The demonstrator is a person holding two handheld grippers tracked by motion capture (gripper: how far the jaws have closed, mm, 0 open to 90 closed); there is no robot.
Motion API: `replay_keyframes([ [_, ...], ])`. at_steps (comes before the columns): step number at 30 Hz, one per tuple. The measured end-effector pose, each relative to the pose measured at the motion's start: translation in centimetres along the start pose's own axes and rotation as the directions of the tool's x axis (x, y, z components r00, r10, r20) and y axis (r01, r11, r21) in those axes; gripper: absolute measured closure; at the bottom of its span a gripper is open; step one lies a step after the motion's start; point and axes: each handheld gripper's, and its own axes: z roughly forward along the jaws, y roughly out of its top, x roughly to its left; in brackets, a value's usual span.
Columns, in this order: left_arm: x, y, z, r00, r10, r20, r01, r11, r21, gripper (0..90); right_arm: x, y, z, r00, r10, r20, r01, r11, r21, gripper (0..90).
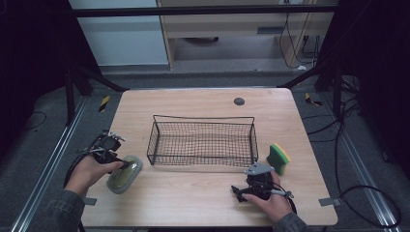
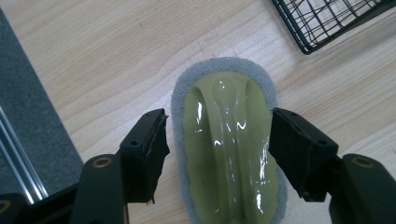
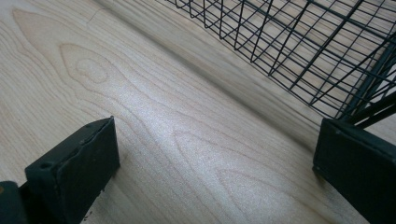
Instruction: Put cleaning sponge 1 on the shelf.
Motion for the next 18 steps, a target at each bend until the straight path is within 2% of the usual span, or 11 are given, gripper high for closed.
replay_keyframes([
  [4, -0.1, 0.2, 1.0, 1.0, -0.005, 0.005, 0.005, 0.9994, 0.034, 39.8, 0.0, 0.0, 0.0, 1.0, 0.0, -0.002, 0.0, 1.0, -0.001, 0.5],
  [10, -0.1, 0.3, 1.6, 0.9999, -0.013, 0.001, 0.012, 0.9986, 0.051, 44.4, 0.0, 0.0, 0.0, 1.0, -0.002, -0.004, 0.002, 1.0, -0.001, 0.5],
  [13, 0.1, 0.3, 1.7, 0.9995, -0.025, 0.021, 0.024, 0.9986, 0.048, 47.1, 0.0, 0.0, 0.0, 1.0, -0.004, -0.006, 0.004, 1.0, 0.0, 0.5],
  [18, 0.1, 0.2, 1.9, 0.9994, -0.023, 0.025, 0.021, 0.9986, 0.048, 50.1, 0.0, 0.0, 0.0, 1.0, -0.007, -0.006, 0.007, 1.0, 0.0, 0.5],
])
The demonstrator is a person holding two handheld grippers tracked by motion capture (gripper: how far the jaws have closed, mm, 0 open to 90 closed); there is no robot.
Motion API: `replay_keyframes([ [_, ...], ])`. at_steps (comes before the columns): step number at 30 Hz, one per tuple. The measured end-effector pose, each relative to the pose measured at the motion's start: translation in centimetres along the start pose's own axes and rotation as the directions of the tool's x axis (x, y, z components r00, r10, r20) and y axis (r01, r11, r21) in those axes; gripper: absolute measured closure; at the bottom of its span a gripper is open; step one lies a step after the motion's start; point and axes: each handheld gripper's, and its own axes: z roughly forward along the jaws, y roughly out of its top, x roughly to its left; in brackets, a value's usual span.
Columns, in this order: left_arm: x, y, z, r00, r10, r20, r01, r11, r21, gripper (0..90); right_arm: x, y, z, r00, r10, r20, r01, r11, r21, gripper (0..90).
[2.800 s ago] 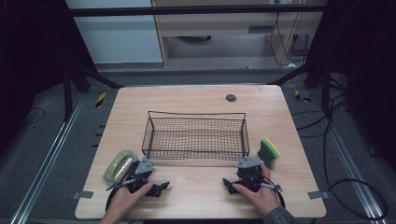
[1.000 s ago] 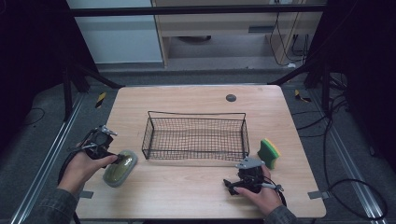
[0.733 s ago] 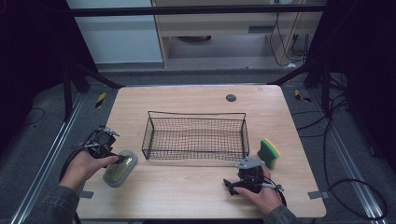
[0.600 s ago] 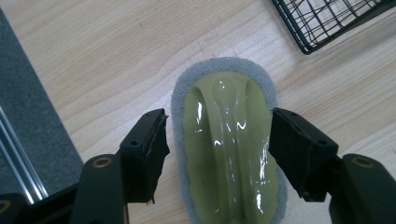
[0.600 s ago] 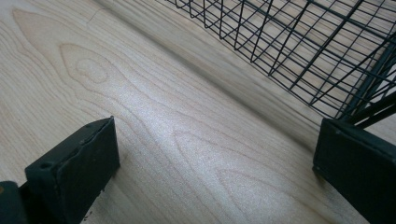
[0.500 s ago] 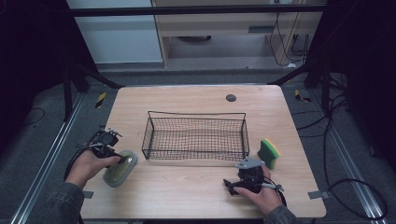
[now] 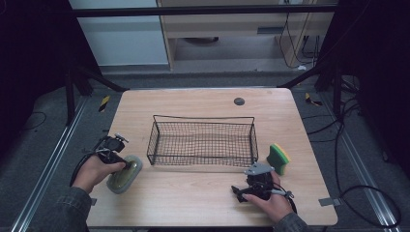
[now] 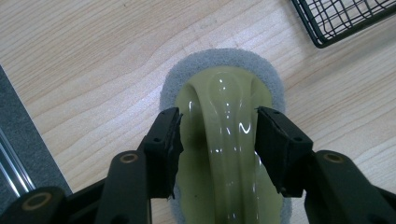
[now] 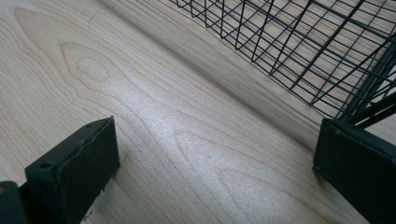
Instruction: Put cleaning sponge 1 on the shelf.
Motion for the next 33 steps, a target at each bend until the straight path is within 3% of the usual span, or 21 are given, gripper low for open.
replay_keyframes([
  [19, -0.3, 0.2, 0.5, 0.9992, 0.037, 0.019, -0.037, 0.9992, 0.014, 64.2, 0.0, 0.0, 0.0, 1.0, 0.002, -0.002, -0.002, 1.0, 0.0, 0.6],
  [22, -0.3, 0.0, 0.4, 0.9991, 0.037, 0.02, -0.037, 0.9993, -0.001, 68.0, 0.0, 0.0, 0.0, 1.0, -0.001, -0.002, 0.001, 1.0, 0.0, 0.6],
  [33, -0.6, -0.8, -1.4, 0.9947, 0.101, -0.019, -0.102, 0.9923, -0.07, 68.9, 0.0, 0.0, 0.0, 1.0, -0.001, -0.001, 0.001, 1.0, 0.0, 0.6],
])
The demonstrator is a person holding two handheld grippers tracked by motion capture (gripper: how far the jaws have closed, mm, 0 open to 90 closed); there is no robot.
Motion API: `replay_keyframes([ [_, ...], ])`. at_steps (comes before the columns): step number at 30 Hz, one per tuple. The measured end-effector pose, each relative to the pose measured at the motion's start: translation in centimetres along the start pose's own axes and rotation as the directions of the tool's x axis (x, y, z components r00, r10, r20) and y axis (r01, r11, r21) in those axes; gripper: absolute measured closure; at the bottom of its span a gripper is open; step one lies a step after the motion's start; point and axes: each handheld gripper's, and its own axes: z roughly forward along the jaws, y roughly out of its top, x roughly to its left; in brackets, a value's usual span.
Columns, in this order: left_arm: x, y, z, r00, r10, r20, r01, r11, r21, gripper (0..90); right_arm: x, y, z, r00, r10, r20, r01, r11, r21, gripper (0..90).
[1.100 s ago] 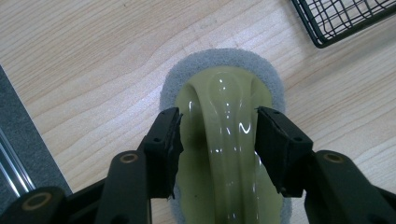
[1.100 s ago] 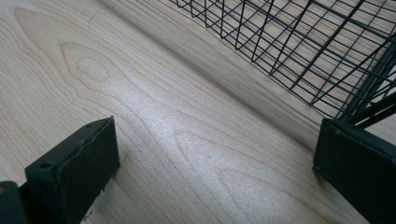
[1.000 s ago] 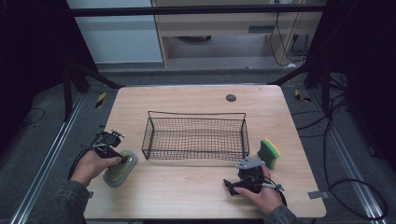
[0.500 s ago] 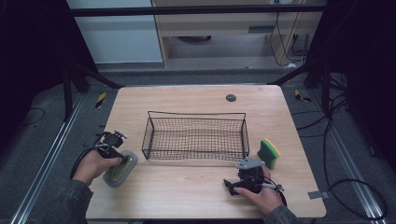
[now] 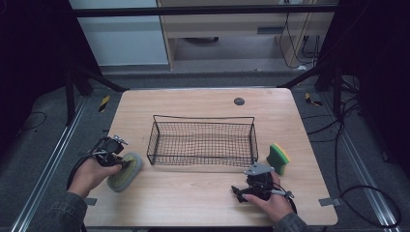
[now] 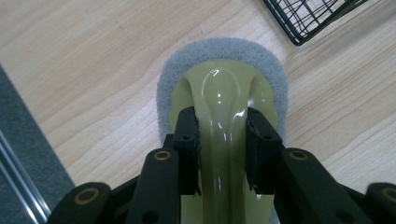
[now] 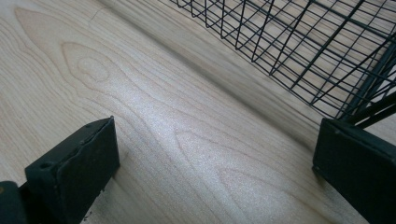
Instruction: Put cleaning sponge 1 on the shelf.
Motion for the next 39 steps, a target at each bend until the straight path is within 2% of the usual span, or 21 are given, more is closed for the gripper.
replay_keyframes([
  [6, -0.6, -0.2, -1.4, 0.9988, 0.038, -0.031, -0.039, 0.9981, -0.048, 69.0, 0.0, 0.0, 0.0, 1.0, 0.002, 0.0, -0.002, 1.0, 0.0, 0.6],
  [10, -0.8, -0.1, -2.1, 0.9926, 0.093, -0.078, -0.097, 0.9938, -0.053, 69.0, 0.0, 0.0, 0.0, 1.0, 0.002, 0.0, -0.002, 1.0, 0.0, 0.6],
  [14, -0.7, 0.2, -3.0, 0.9896, 0.115, -0.086, -0.122, 0.9893, -0.079, 69.0, 0.0, 0.0, 0.0, 1.0, 0.0, 0.0, 0.0, 1.0, 0.001, 0.6],
  [17, -0.6, 0.5, -3.7, 0.9864, 0.133, -0.097, -0.143, 0.9847, -0.099, 69.0, 0.0, 0.0, 0.0, 1.0, 0.003, 0.0, -0.003, 1.0, 0.002, 0.5],
  [20, -0.4, 1.0, -4.5, 0.9799, 0.161, -0.117, -0.176, 0.9758, -0.13, 69.0, 0.0, 0.0, 0.0, 1.0, 0.003, 0.0, -0.003, 1.0, 0.001, 0.6],
  [23, -0.1, 1.3, -5.2, 0.9784, 0.166, -0.124, -0.184, 0.9715, -0.15, 69.0, 0.0, 0.0, 0.0, 1.0, 0.002, -0.001, -0.002, 1.0, 0.002, 0.4],
  [28, 0.0, 1.8, -5.8, 0.9753, 0.177, -0.132, -0.196, 0.9689, -0.151, 69.0, 0.0, 0.0, 0.0, 1.0, 0.002, -0.001, -0.002, 1.0, 0.002, 0.4],
  [30, -0.1, 2.1, -6.2, 0.9719, 0.187, -0.143, -0.208, 0.9673, -0.146, 69.0, 0.0, 0.0, 0.0, 1.0, 0.002, -0.002, -0.002, 1.0, 0.002, 0.4],
  [35, -0.5, 3.0, -7.1, 0.9659, 0.212, -0.149, -0.236, 0.9577, -0.165, 69.0, 0.0, 0.0, 0.0, 1.0, -0.003, -0.002, 0.003, 1.0, 0.002, 0.4],
  [38, -0.7, 3.7, -7.8, 0.9605, 0.233, -0.152, -0.257, 0.9515, -0.169, 69.0, -0.2, 0.0, 0.1, 0.9999, -0.01, -0.008, 0.01, 1.0, 0.0, 0.4],
  [39, -0.7, 3.9, -8.1, 0.9582, 0.241, -0.154, -0.266, 0.9485, -0.172, 69.0, -0.1, 0.1, 0.0, 0.9999, 0.001, -0.013, -0.001, 1.0, 0.003, 0.4],
])
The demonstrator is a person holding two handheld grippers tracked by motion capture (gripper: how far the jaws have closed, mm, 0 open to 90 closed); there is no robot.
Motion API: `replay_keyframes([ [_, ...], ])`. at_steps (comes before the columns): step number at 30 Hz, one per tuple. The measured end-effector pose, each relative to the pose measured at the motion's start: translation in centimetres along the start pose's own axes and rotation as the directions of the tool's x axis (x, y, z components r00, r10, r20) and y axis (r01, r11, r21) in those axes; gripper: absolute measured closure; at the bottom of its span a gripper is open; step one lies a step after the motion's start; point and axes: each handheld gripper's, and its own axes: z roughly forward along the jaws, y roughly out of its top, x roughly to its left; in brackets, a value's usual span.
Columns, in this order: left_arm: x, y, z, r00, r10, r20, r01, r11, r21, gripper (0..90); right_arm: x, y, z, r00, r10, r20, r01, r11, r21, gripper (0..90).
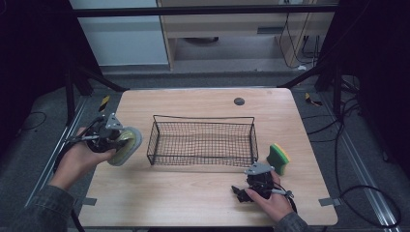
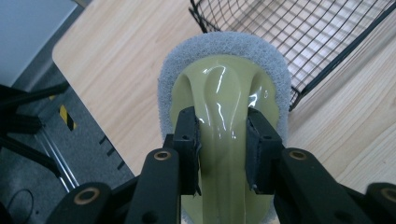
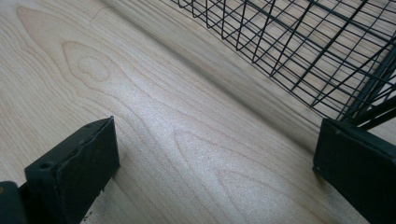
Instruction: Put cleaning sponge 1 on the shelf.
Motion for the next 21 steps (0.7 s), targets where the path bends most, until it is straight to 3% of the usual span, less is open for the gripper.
replay_keyframes([
  [9, 0.8, 2.6, -0.7, 0.9957, 0.088, 0.027, -0.087, 0.9958, -0.029, 69.0, 0.0, 0.0, 0.1, 1.0, -0.008, 0.003, 0.008, 1.0, -0.003, 0.5],
  [15, 0.9, 3.6, -1.4, 0.9874, 0.155, 0.032, -0.153, 0.987, -0.047, 69.0, 0.0, 0.0, 0.0, 1.0, -0.006, 0.003, 0.006, 1.0, -0.001, 0.5],
  [21, 0.4, 3.9, -0.8, 0.9811, 0.194, 0.009, -0.192, 0.9784, -0.076, 68.9, -0.1, 0.0, 0.0, 0.9999, -0.012, 0.003, 0.012, 1.0, -0.003, 0.5],
])
